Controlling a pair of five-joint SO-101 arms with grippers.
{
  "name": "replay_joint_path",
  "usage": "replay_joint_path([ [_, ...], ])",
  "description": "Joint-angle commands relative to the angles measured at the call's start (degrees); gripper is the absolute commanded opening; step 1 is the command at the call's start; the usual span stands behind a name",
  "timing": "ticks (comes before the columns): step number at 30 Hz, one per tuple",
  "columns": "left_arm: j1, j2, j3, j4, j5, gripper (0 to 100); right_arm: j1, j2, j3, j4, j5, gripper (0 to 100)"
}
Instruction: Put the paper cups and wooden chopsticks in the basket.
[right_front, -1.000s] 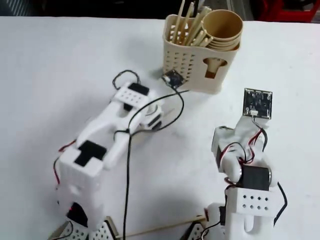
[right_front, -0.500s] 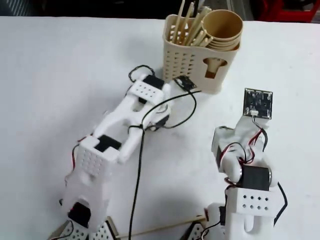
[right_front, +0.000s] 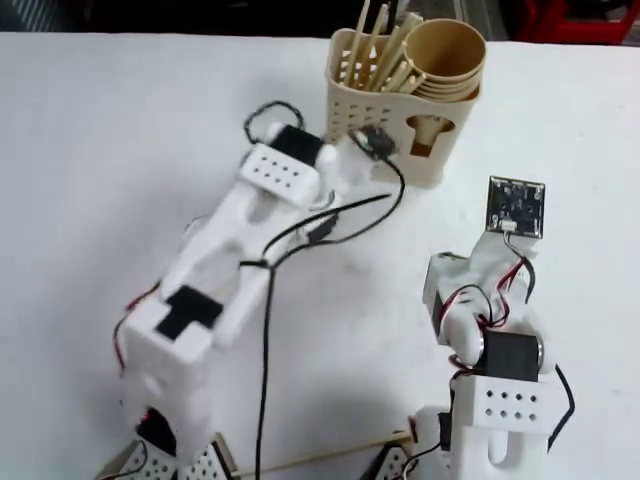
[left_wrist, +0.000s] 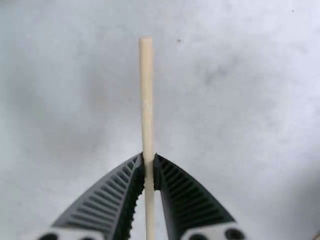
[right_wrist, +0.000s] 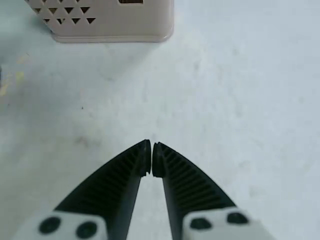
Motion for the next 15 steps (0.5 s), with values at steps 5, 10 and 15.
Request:
replay_joint_path([
  [5,1.0,-16.9,-10.2,0.2,-0.2,2,0.0,-0.7,-0.4,-0.8,-0.2,1.9],
  [10,1.0,-19.0,-22.6,0.2,-0.1,2,0.0,-0.7,-0.4,-0.8,-0.3,1.9],
  [15,2.0,-18.9,-34.5,-3.3,-0.1,2,-0.1,-0.7,-0.4,-0.8,-0.2,1.9],
])
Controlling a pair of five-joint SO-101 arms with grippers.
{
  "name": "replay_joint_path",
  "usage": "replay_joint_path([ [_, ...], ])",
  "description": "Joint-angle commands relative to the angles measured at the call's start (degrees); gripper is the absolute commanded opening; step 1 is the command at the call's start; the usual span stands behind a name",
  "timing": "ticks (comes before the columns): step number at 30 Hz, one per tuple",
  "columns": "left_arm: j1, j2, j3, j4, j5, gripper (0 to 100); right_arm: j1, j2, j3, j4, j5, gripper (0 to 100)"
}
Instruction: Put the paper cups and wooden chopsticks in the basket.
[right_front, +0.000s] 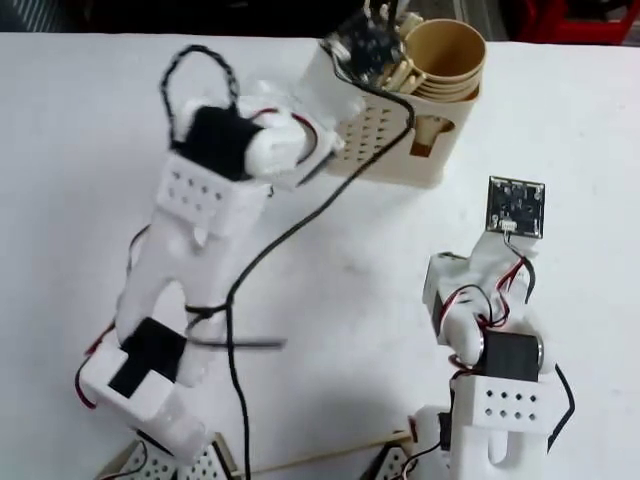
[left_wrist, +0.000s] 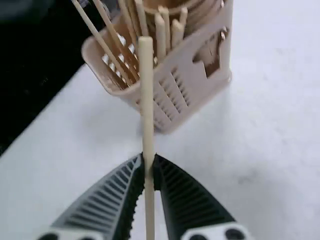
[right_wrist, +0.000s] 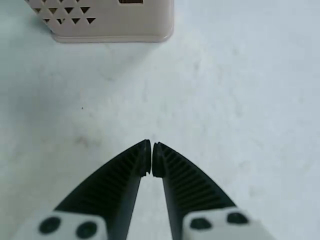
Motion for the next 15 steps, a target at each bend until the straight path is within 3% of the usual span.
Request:
replay_joint_path([
  [1,2.3,-3.4,-11.6,-5.2,0.0,2,-0.1,-0.7,-0.4,-0.8,-0.2,1.9],
  [9,6.4,-3.1,-13.6,-23.4,0.1,2,0.0,-0.7,-0.4,-0.8,-0.1,1.9],
  [15,6.7,0.8,-12.6,-37.4,5.2,2,0.0,-0.7,-0.4,-0.9,-0.1,1.9],
])
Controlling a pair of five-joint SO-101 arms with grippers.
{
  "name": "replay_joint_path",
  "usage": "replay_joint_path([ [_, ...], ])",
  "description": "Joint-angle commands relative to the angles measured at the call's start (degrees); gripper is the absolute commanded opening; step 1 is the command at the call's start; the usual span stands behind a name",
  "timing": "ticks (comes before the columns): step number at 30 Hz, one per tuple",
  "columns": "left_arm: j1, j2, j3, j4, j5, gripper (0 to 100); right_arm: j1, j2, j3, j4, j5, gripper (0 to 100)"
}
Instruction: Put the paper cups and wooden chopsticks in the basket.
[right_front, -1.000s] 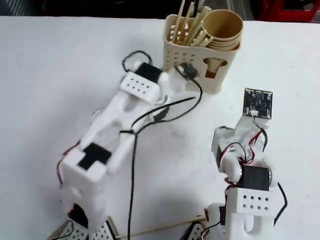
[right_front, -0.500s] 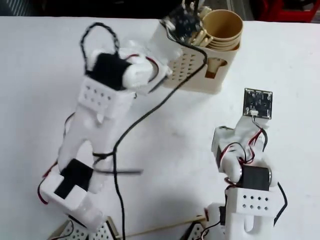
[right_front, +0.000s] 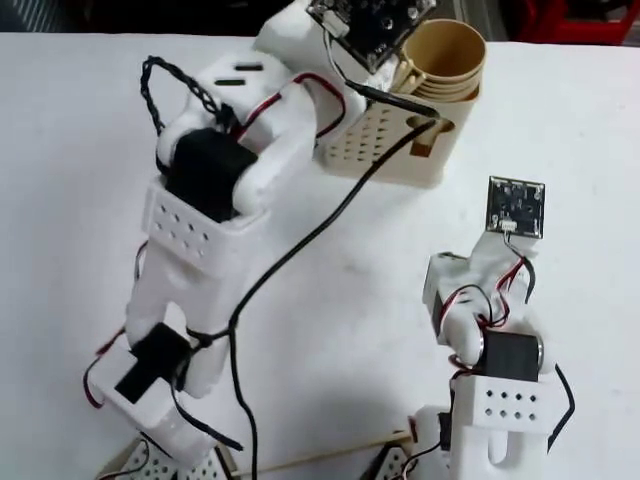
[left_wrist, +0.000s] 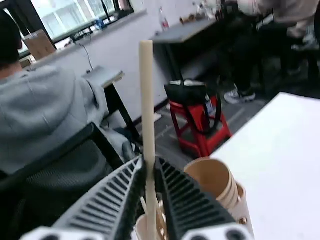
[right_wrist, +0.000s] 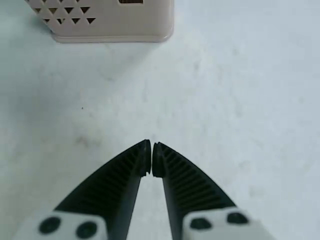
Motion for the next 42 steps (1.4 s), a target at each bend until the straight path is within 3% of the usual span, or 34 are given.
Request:
replay_joint_path([
  [1,0.6,2.0,-1.0,-11.3,3.5,2,0.0,-0.7,-0.4,-0.9,-0.1,2.0],
  [11,0.4,14.9,-1.3,-26.6,6.9,2,0.0,-0.7,-0.4,-0.9,0.0,2.0],
  [20,-4.1,22.6,-1.1,-28.7,7.1,2,-0.2,-0.7,-0.4,-0.9,0.0,2.0],
  [26,-4.0,21.2,-1.4,-20.9,7.1,11,-0.2,-0.7,-0.4,-0.9,0.0,2.0],
  [32,-4.2,18.2,-1.4,-12.7,6.9,12,-0.1,-0.7,-0.4,-0.9,0.0,2.0],
  [42,-1.4,7.4,-1.2,10.0,6.9,12,0.0,-0.7,-0.4,-1.0,0.0,2.0],
])
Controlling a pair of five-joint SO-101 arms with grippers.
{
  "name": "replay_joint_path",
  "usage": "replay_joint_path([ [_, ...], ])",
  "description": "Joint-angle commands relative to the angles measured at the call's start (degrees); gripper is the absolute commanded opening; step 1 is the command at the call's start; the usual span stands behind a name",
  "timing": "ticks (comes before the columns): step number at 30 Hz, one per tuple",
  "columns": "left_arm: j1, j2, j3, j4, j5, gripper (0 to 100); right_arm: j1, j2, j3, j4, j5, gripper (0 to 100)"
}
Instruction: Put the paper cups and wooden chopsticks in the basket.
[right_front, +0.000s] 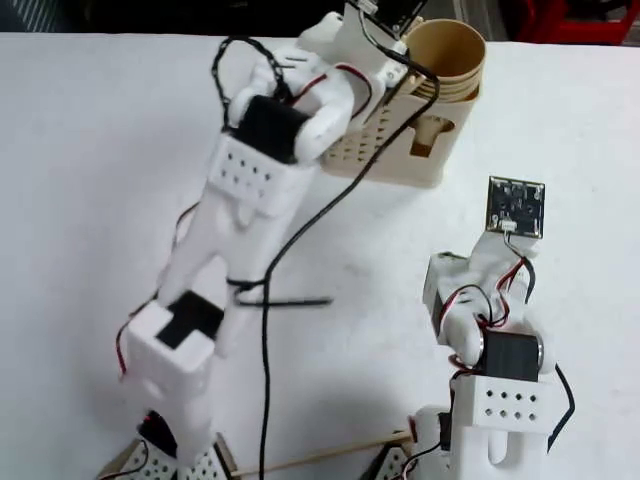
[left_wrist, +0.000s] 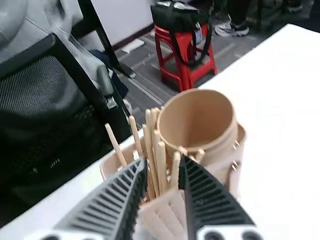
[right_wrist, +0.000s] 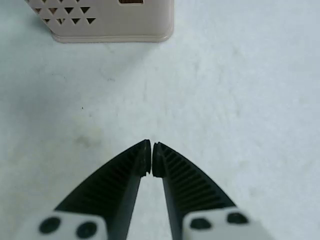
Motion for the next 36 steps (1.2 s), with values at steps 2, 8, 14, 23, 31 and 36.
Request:
replay_joint_path([
  [2,2.0,-7.8,-1.0,11.5,0.3,12,0.1,-0.7,-0.4,-1.2,0.0,2.0],
  [8,4.4,-8.3,-1.3,25.5,0.2,12,4.3,-0.7,-0.4,-3.7,-0.5,1.9],
  [14,6.9,-8.6,1.5,33.8,0.3,12,8.1,-0.7,-0.6,-5.0,-4.1,2.1],
  [23,12.4,-21.8,24.6,33.0,-2.6,12,14.6,-0.7,-0.9,-7.2,-7.1,2.1],
  [31,17.3,-40.3,60.5,18.4,-3.2,12,14.5,-0.7,-4.6,-2.0,-7.4,2.1],
  [36,19.7,-51.7,82.5,5.9,-3.0,12,14.6,-0.7,-5.6,-0.5,-7.4,2.1],
])
